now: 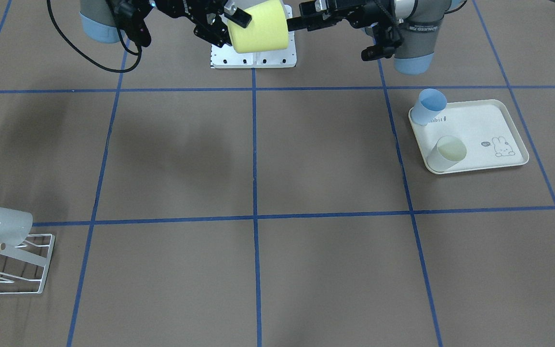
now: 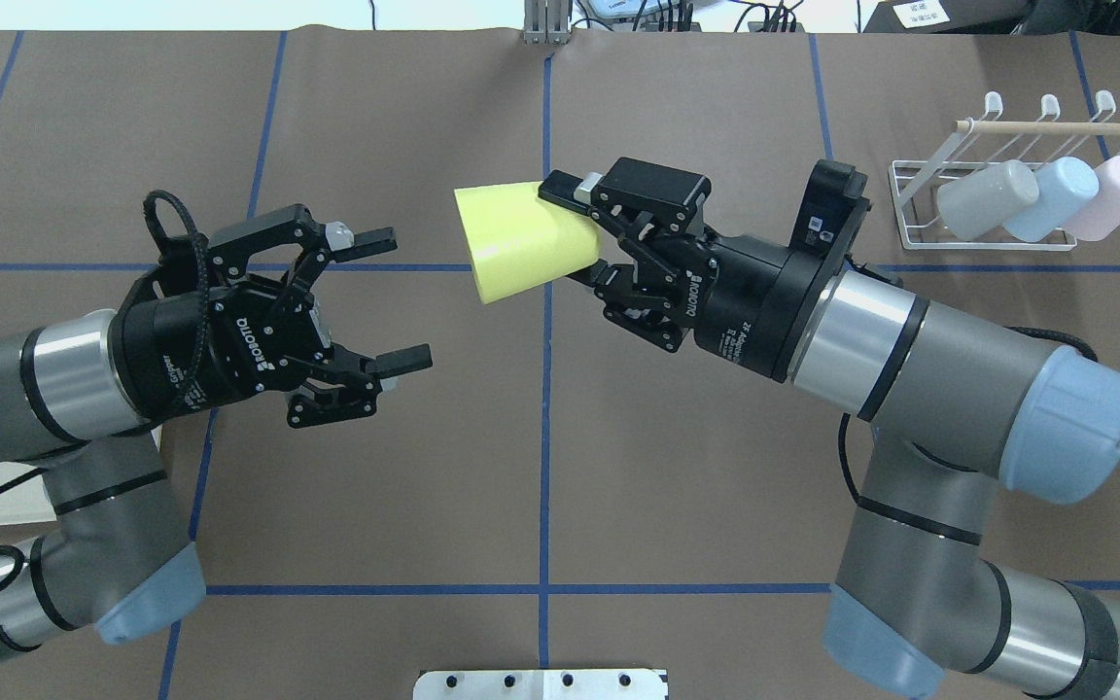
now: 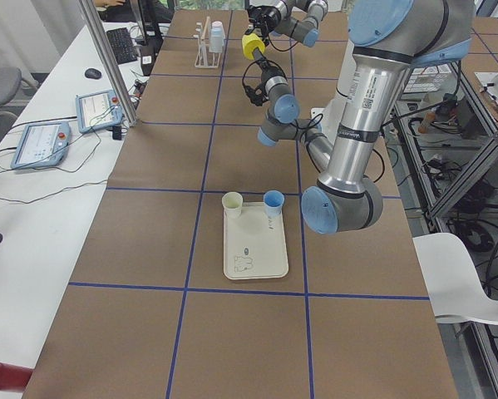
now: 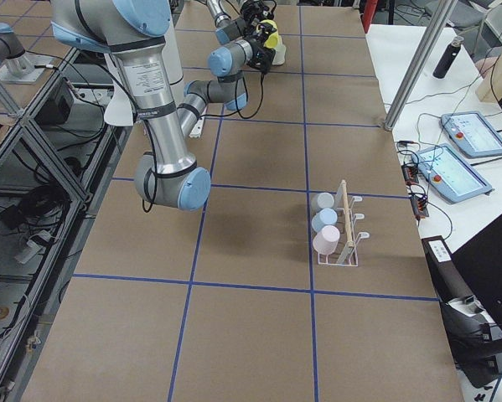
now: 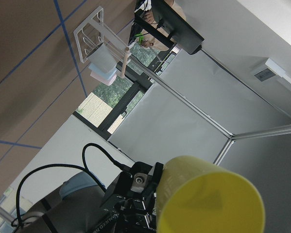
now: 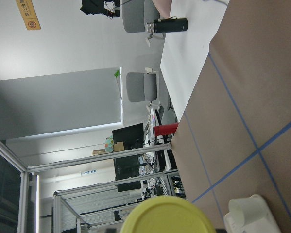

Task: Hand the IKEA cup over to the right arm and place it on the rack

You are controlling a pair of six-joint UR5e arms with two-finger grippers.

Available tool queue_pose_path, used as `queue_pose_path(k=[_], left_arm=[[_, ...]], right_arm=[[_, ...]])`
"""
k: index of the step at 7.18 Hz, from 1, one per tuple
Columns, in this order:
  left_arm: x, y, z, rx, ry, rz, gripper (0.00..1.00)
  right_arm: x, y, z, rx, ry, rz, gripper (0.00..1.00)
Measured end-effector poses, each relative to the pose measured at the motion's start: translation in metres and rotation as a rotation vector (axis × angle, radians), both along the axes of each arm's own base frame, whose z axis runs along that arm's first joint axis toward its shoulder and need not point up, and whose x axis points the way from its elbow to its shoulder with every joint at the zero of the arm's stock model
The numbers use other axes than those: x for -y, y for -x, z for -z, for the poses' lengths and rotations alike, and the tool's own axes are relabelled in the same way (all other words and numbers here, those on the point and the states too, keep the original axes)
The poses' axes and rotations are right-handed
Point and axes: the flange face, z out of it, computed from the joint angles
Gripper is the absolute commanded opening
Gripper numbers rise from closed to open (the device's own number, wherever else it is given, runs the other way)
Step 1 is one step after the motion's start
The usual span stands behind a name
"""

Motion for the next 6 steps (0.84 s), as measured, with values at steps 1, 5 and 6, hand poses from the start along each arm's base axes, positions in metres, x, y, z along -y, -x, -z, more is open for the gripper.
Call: queue_pose_path(k=[1,5,6], left_arm=[[0.025,0.01,-0.01,0.156,-0.055,0.077,1.0],[0.107,0.04,-0.08,0.848,-0.25,0.237,1.0],[0.118,0.046,-0.103,1.0,-0.297,0.244,1.0]], right_arm=[[0.018,-0.007,-0.026,-0.138,-0.037,-0.079,0.28],[0.158,-0.092,-0.114,-0.829,-0.073,-0.414,0.26],[0.201,-0.117,-0.142,-0.987,-0.073,-0.468,0.26]])
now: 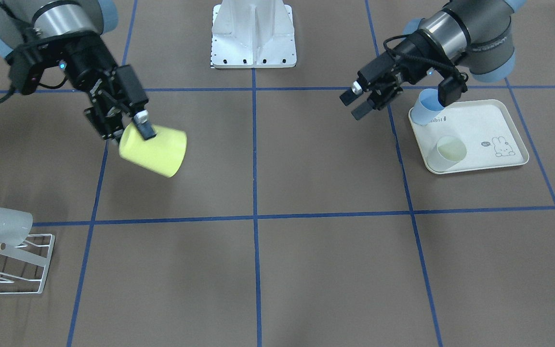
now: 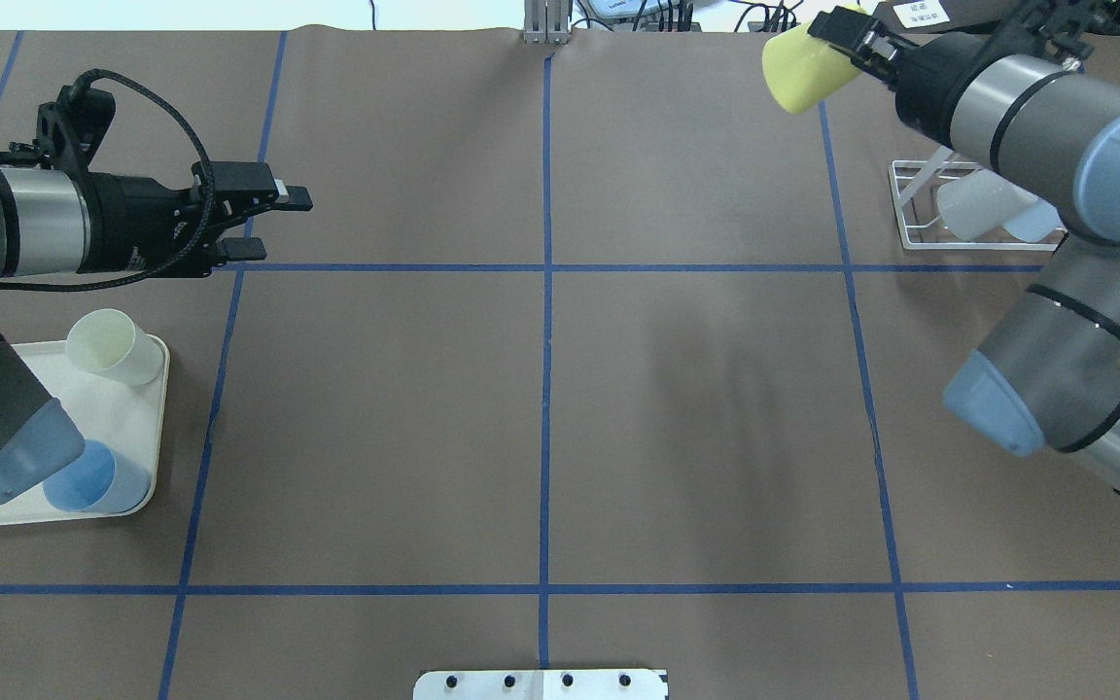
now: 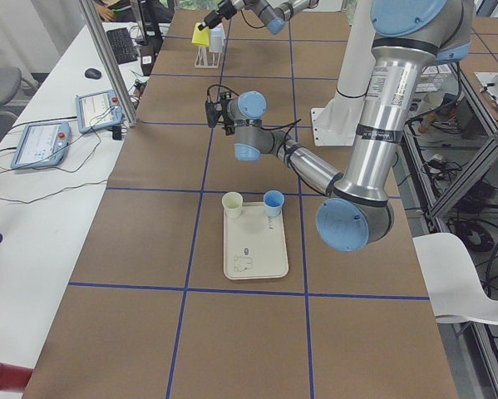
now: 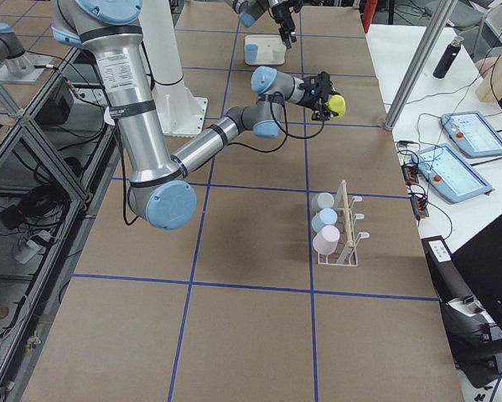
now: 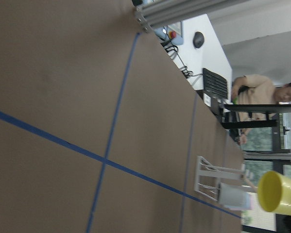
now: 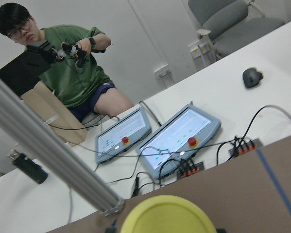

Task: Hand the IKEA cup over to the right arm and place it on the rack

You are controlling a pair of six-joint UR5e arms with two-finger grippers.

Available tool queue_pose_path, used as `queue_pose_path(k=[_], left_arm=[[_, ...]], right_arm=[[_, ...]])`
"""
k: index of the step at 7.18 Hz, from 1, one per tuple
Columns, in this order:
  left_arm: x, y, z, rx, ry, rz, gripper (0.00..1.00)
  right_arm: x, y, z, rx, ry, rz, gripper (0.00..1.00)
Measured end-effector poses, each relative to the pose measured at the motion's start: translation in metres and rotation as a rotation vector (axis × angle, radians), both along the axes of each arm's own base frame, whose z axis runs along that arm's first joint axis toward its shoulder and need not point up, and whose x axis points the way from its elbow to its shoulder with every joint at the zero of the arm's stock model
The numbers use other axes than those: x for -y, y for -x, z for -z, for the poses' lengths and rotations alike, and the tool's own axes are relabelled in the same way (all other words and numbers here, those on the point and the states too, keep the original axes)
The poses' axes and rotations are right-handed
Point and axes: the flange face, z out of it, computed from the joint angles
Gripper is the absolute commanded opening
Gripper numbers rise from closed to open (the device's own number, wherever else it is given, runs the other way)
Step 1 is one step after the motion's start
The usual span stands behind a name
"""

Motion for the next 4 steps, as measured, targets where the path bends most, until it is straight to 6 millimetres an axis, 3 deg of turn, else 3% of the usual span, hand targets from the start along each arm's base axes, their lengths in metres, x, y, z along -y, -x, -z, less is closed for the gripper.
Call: queue_pose_path(k=[2,4], left_arm=[[0.016,0.011,-0.033,0.249,-0.033,-0.015,1.0],[0.019,0.026,-0.058,0.376,-0.053,-0.034,1.0]], right_arm=[[0.057,-0.035,-0.052,-0.228,0.026,-0.054,0.26],[0.079,-0.05,-0.091,-0.333,0.064,-0.051,0.26]])
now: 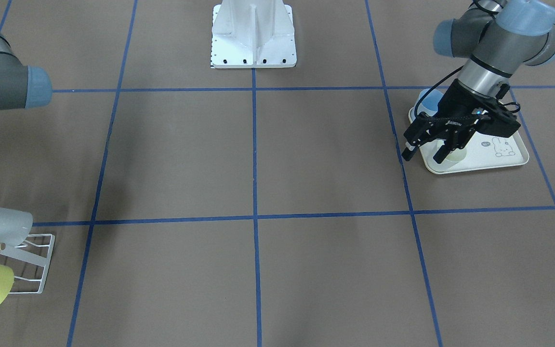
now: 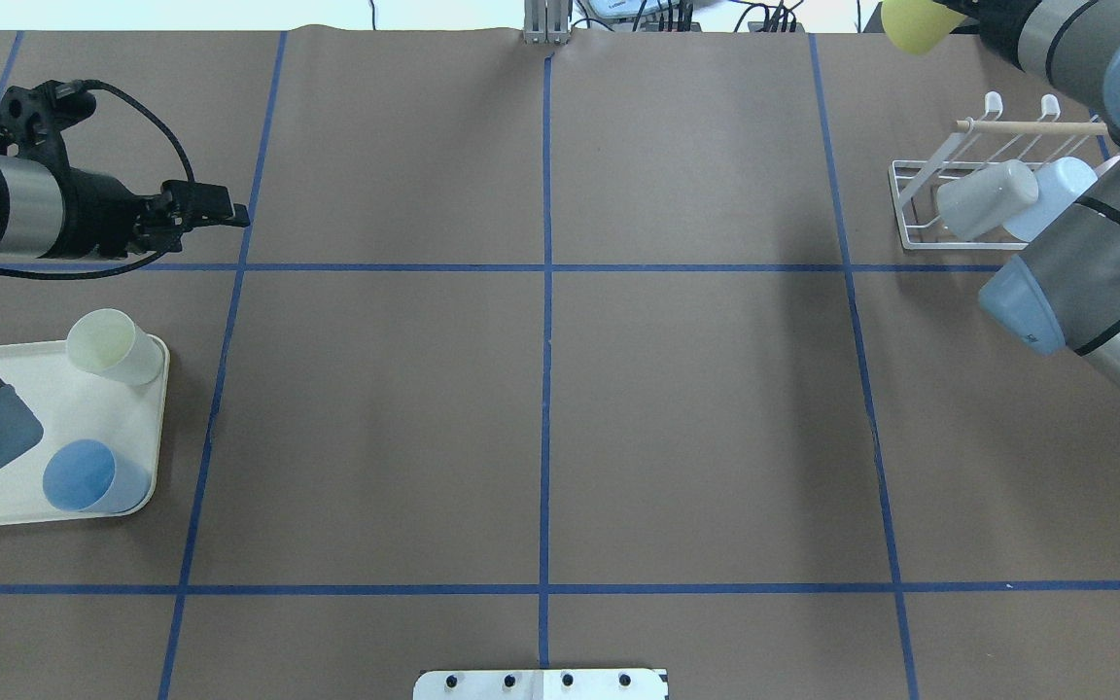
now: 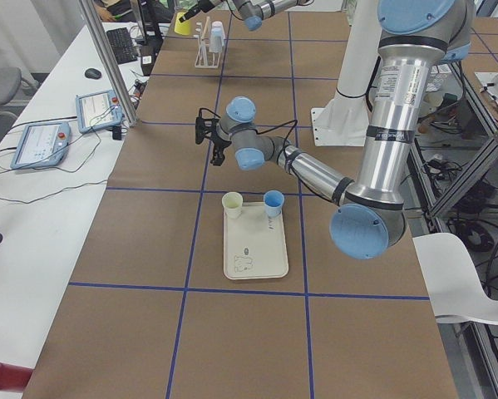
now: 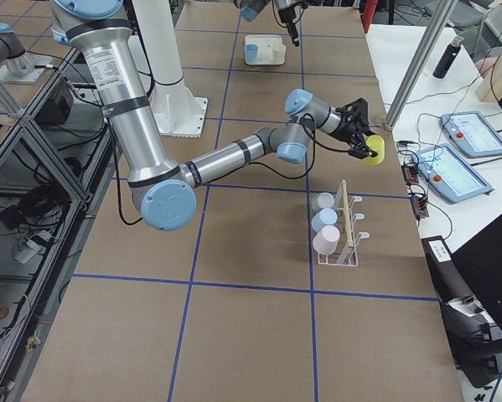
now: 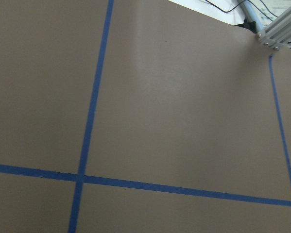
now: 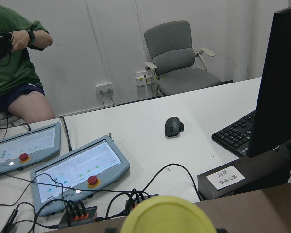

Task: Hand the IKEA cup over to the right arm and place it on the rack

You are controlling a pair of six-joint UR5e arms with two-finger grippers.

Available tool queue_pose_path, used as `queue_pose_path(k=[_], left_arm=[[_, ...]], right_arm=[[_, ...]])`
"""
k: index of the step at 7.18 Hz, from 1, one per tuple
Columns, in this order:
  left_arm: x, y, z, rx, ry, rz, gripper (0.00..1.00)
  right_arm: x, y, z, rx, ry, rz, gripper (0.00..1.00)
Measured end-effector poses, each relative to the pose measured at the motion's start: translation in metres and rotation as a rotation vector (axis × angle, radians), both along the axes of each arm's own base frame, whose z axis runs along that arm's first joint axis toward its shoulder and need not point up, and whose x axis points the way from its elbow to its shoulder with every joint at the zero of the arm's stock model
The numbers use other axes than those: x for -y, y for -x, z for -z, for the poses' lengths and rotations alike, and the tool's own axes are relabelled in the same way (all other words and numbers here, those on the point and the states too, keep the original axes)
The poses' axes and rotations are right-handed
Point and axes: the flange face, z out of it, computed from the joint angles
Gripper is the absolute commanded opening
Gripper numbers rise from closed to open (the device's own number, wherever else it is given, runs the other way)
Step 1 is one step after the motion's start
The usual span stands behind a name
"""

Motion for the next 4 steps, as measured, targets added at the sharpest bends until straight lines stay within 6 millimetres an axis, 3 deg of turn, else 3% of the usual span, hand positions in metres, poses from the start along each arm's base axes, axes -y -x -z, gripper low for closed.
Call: queue_pose_path(k=[2,4], left_arm=[[-0.001,0.004,-0.006,0.024,-0.004,-0.003,1.0],[-0.001,0.003,-0.005,0.021,-0.001,0.0,1.0]], right_arm=[[0.007,-0.008,-0.032,-0.039,0.049,0.019,0.26],[-0.001,-0.012,-0.059,-0.057,0.087,0.042,0.26]])
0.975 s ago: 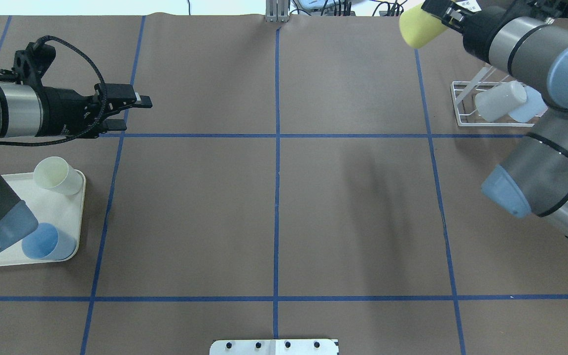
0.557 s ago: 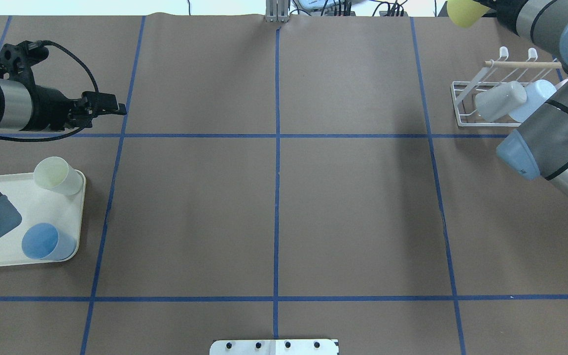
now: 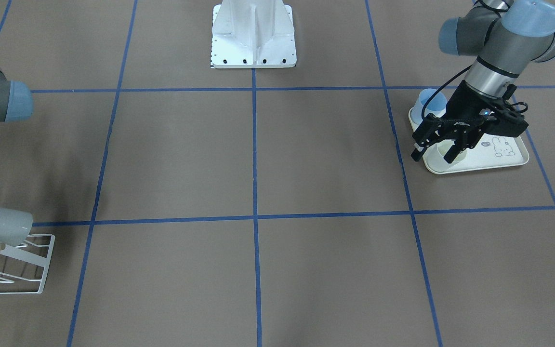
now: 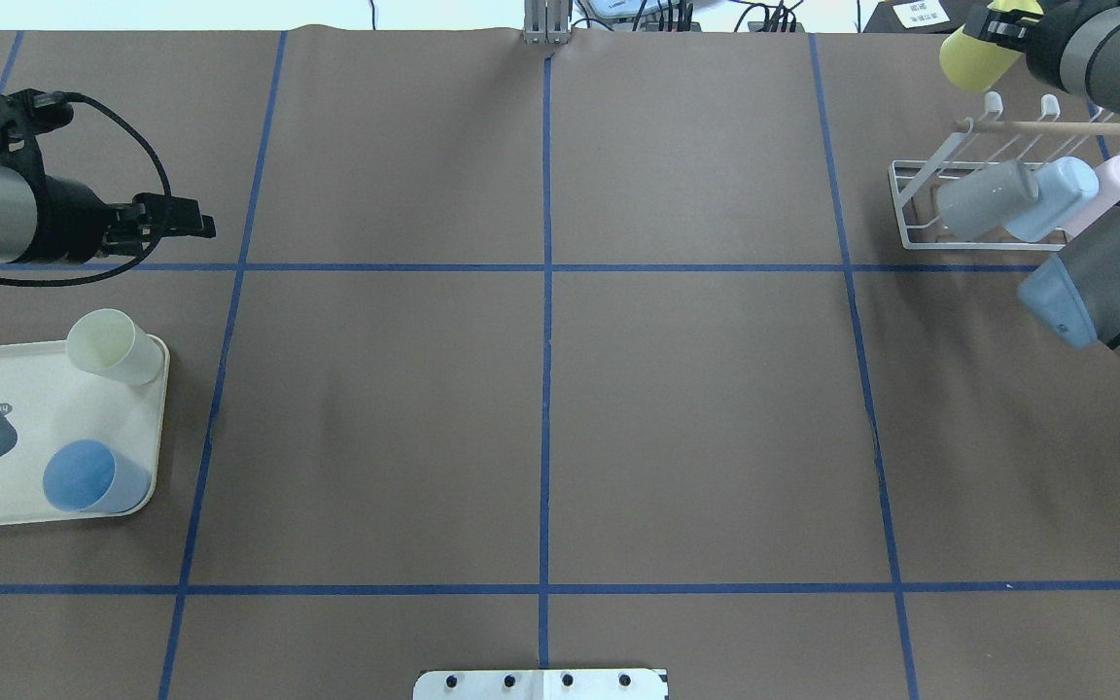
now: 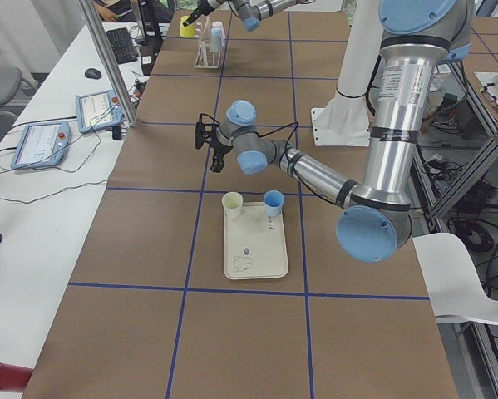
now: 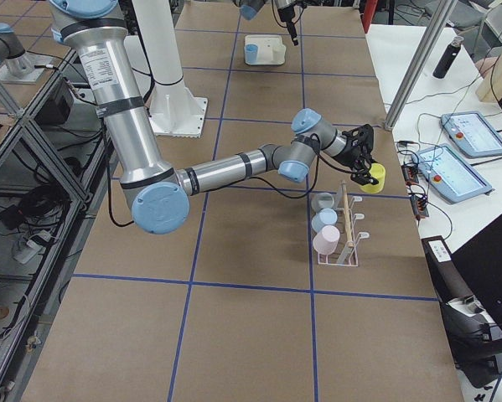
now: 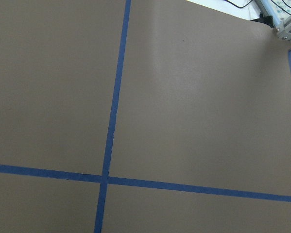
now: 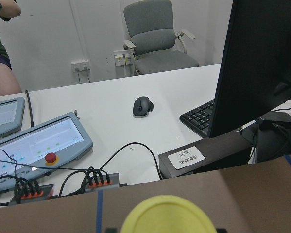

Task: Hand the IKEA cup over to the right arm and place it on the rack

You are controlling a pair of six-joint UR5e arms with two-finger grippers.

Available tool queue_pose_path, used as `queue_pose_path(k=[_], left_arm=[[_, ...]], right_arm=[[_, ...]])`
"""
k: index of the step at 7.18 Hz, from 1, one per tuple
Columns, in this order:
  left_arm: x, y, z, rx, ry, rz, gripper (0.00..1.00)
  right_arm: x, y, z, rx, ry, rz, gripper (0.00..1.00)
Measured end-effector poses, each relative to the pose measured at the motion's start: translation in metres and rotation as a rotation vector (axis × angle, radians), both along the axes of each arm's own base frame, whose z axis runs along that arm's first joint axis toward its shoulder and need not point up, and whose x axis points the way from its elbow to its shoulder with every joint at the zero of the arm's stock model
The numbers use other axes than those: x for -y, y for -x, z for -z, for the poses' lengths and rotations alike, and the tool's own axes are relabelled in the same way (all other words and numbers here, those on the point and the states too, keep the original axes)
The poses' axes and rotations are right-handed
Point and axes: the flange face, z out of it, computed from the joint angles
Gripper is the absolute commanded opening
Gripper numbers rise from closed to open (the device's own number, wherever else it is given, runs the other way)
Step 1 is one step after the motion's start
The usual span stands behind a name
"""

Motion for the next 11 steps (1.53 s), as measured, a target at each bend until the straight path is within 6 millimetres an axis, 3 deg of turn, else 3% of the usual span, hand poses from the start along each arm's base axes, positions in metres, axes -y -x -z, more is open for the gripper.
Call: queue_pose_path(k=[1,2,3,4,8,9,11], left_arm=[[0.0,0.0,0.001,-0.001,0.001,0.001,1.0],[0.0,0.0,0.001,-0.001,0.001,0.003,1.0],[0.0,0.001,-0.001,0.001,0.002,0.004,1.0],[-0.004,0.005,-0.007,0.008,0.008,0.004,1.0],[-0.043,0.032,-0.064,0.133,0.142,0.002,0.97],[-0.053,0.036,-0.082,0.171,0.183,-0.004,0.9],[-0.06,0.034,-0.121,0.226,0.25,-0.017,0.65]], right_arm=[[-0.004,-0.002,-0.01,-0.006,0.015,0.005,0.27],[-0.007,-0.003,-0.017,-0.009,0.025,0.008,0.5],[-0.007,-0.002,-0.022,-0.01,0.034,0.008,0.87],[-0.007,-0.001,-0.026,-0.011,0.041,0.009,0.98],[-0.01,0.002,-0.017,0.011,0.031,0.021,0.99],[-0.012,0.004,-0.007,0.029,0.02,0.039,0.99],[-0.014,0.008,0.011,0.059,0.0,0.063,0.99]])
